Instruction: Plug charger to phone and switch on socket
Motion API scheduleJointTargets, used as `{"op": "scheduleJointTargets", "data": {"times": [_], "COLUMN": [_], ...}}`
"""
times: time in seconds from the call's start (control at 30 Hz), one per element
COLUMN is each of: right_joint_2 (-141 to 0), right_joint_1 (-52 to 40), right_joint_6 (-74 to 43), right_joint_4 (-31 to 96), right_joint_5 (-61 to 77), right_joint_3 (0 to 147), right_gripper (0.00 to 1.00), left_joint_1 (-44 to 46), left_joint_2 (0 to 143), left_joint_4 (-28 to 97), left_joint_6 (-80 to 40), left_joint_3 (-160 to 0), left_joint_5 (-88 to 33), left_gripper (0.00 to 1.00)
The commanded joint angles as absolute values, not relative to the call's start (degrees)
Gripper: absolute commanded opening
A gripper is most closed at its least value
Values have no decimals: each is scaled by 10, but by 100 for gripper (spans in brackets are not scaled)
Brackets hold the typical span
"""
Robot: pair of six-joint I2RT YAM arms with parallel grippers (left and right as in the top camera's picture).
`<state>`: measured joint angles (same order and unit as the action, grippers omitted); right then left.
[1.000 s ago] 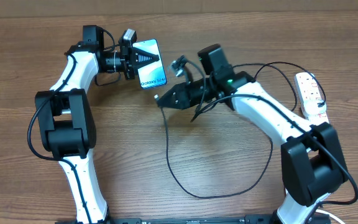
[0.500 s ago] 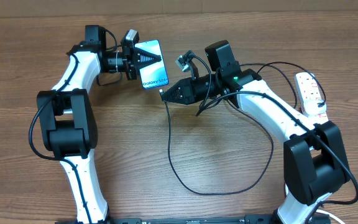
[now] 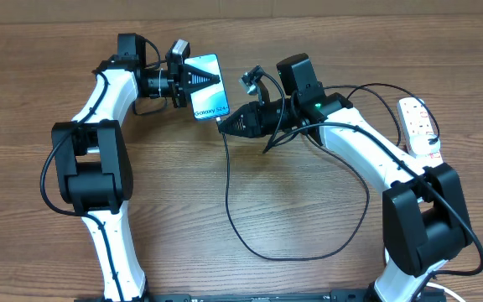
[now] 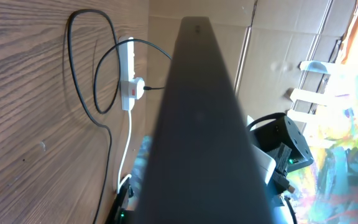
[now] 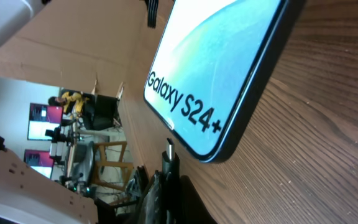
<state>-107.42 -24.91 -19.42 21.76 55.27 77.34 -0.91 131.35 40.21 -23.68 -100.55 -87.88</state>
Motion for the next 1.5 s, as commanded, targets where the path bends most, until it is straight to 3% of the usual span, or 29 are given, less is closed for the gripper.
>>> {"op": "scheduleJointTargets", "data": {"times": [0.0,1.23,1.47], "right_joint_2": [-1067,-1067,-1067], "right_joint_1": [-251,-270,-269], "right_joint_6": [-227,-324,-363], "right_joint_4": [208,167,163], "right_joint_5": [549,525,500], "right_joint_3": [771,771,771], "right_gripper": [4,4,4], "left_joint_1": [-7,-7,-7], "left_joint_2": [1295,1295,1295], "left_joint_4": [397,357,306], "left_joint_6": [-240,-275,-348], "left_joint_3": [-1022,-1022,-1022], "left_joint_5": [-905,-899,-899], "left_gripper": [4,4,4]}}
